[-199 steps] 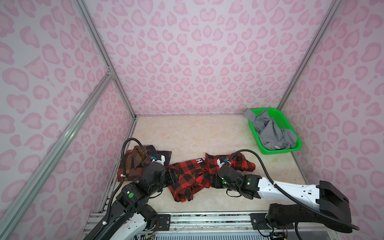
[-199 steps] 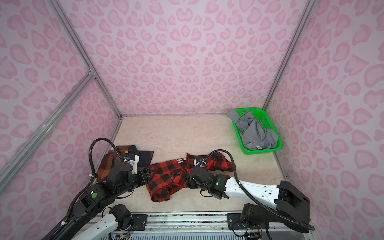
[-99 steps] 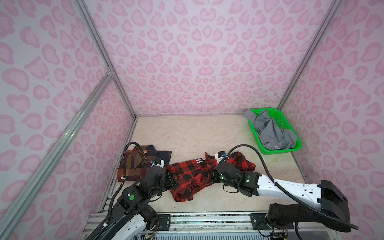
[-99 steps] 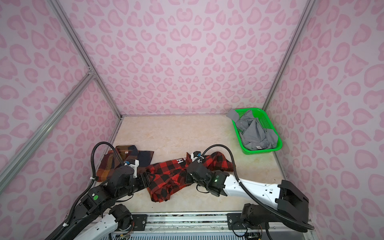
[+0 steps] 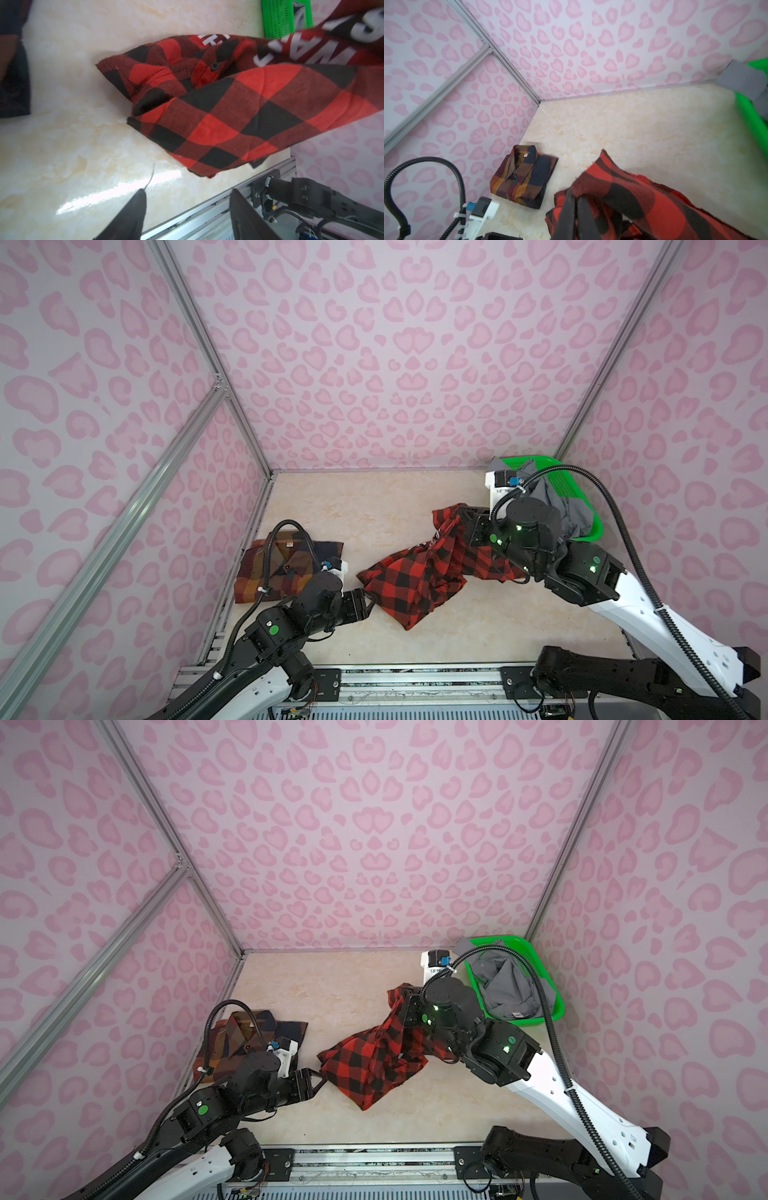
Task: Fold and stack the long sleeve shirts
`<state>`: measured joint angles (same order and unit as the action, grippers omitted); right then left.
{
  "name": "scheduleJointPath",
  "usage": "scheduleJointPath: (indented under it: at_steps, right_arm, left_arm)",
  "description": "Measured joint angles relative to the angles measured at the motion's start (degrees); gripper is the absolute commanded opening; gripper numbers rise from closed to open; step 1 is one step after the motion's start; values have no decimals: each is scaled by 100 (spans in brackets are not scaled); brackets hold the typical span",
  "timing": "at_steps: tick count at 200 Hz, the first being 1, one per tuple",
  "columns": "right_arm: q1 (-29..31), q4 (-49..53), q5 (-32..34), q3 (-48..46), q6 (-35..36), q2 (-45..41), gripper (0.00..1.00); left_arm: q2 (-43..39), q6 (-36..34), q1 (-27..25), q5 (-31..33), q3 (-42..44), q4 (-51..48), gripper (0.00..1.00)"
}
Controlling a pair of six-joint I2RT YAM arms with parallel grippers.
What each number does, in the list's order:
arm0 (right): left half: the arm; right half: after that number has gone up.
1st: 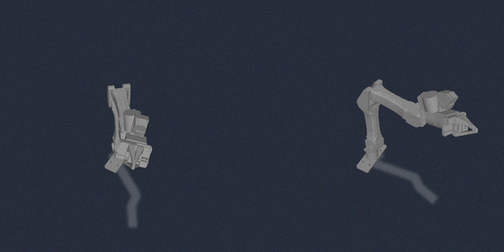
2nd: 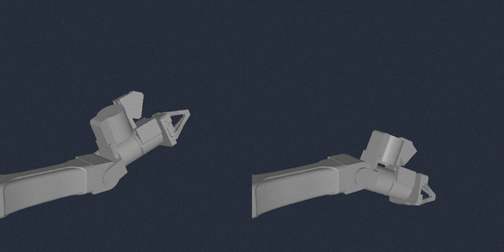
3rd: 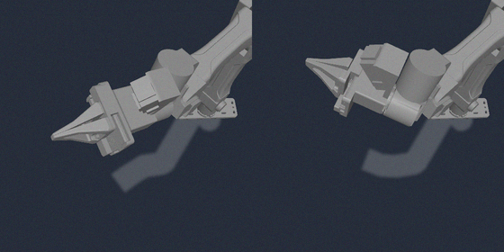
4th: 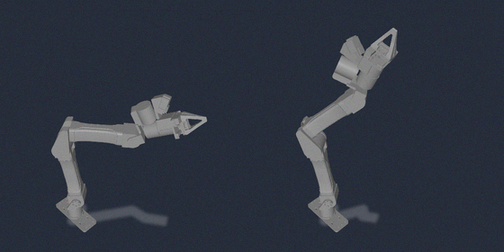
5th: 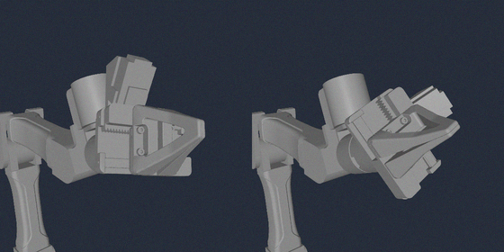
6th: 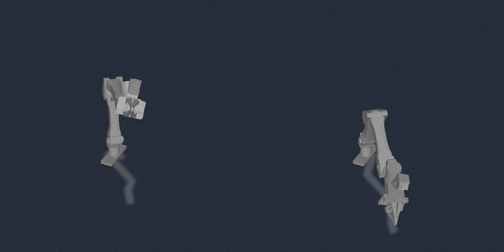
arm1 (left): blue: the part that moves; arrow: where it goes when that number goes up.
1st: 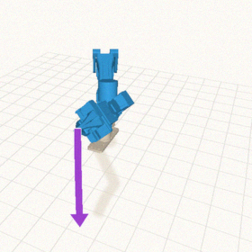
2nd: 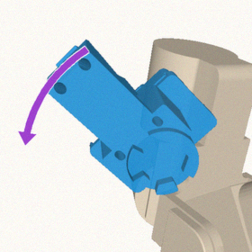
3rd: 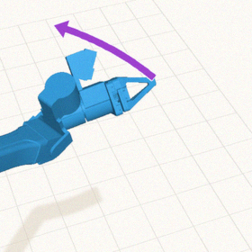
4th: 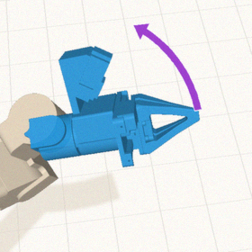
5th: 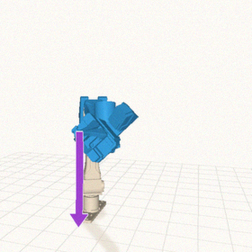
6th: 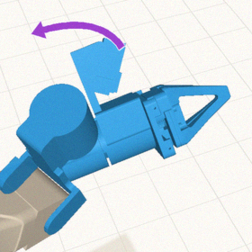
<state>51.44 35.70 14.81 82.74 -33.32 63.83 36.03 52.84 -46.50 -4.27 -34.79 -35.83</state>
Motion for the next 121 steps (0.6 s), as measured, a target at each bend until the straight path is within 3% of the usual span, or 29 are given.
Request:
scheduleJointPath:
  at_steps: [32, 74, 121]
  right_arm:
    - [-13, 691, 103, 1381, 560, 485, 0]
    - [-17, 1510, 400, 2975, 1071, 1182, 0]
    - [-11, 2275, 708, 4699, 1419, 1921, 0]
  left_arm:
    - [654, -197, -1023, -11, -142, 721, 78]
    - [2225, -1056, -2527, 852, -1307, 1438, 86]
    - [4063, -1766, -3027, 1967, -2524, 1790, 88]
